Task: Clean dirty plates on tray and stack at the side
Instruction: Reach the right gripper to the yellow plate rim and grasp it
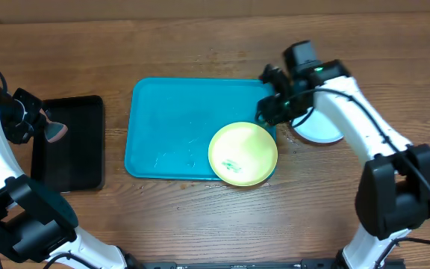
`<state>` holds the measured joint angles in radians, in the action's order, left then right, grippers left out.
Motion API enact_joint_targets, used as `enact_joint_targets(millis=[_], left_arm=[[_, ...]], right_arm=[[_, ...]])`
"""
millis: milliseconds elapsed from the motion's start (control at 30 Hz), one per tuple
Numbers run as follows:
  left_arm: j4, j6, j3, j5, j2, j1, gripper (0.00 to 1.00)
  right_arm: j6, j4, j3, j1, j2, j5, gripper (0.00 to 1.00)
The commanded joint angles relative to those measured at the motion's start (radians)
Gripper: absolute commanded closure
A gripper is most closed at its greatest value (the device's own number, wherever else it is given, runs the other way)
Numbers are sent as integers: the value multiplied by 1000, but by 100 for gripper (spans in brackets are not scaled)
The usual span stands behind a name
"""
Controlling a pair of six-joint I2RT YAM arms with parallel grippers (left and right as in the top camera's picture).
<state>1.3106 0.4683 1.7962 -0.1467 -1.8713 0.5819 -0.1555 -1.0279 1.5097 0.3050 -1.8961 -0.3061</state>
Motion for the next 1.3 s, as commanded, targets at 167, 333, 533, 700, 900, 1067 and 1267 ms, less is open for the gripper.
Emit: enact_joint_targets(millis=[167,333,533,700,900,1067,1267], left_arm=[[-6,-20,6,-11,-6,-8,95],[-6,-20,6,-11,-6,-8,96],[-9,-19,6,-11,-6,-8,96],[-13,-19,6,-12,-6,-8,96],[-10,-20,6,-12,-6,-8,96],[-13,-19,6,-12,-6,-8,96],[-13,-20,6,-12,-6,-8,96]], right_arm=[[420,-75,-13,111,20,164,23],[418,-35,-13,126,20,201,18],[307,-14,-25,126,20,328,46],[203,-40,-44,126,20,327,51],[122,45,-165,126,20,328,53],[121,97,-200,128,20,323,53],[121,111,-200,129,20,285,66]])
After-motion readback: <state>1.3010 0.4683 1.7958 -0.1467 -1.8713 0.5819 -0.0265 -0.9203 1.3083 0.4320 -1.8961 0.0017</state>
